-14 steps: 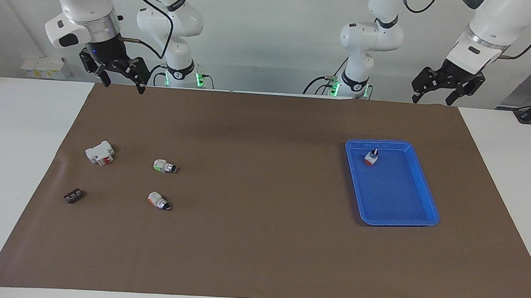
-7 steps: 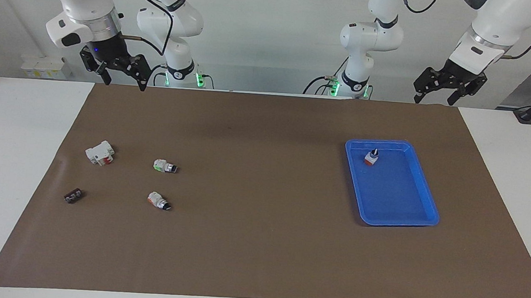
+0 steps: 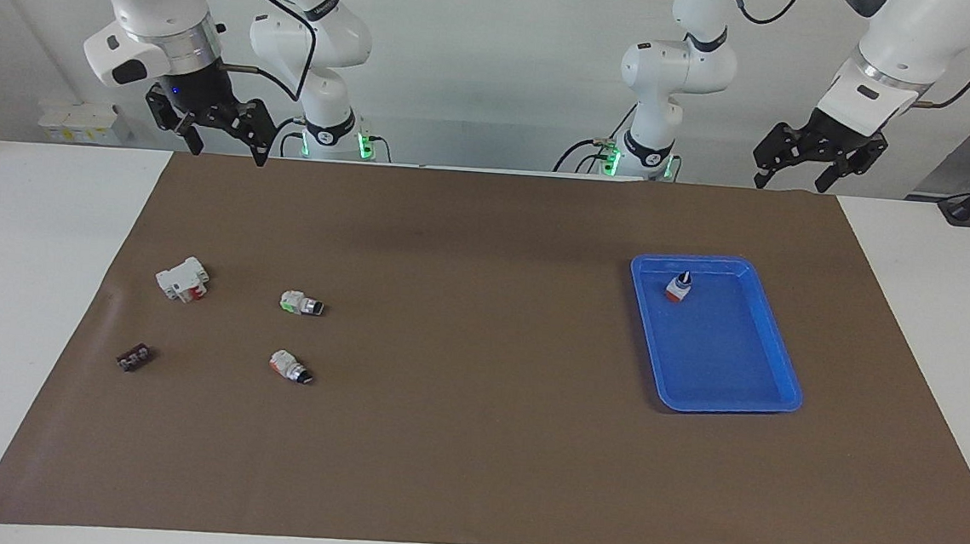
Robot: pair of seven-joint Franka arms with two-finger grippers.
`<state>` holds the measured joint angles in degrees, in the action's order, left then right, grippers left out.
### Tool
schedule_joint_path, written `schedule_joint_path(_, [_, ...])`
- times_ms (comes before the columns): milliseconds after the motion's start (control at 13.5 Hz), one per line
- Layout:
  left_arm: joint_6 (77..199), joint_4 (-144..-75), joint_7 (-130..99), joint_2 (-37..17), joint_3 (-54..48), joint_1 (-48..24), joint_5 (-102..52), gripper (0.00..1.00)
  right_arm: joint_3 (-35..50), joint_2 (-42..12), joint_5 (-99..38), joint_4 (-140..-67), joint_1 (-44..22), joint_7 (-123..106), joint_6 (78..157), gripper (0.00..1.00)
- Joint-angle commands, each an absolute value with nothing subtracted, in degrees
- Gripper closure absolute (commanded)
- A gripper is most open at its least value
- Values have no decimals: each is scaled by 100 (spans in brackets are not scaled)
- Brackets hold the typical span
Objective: Turn and place switch with both arms
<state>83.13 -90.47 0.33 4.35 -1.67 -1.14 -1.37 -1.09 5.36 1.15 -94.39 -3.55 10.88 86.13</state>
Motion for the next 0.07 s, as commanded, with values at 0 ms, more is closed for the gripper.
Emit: schedule_joint_path(0, [8358, -9220, 9, 571, -149, -176, -9, 0, -105, 571, 62, -9422, -334, 949, 8543, 0])
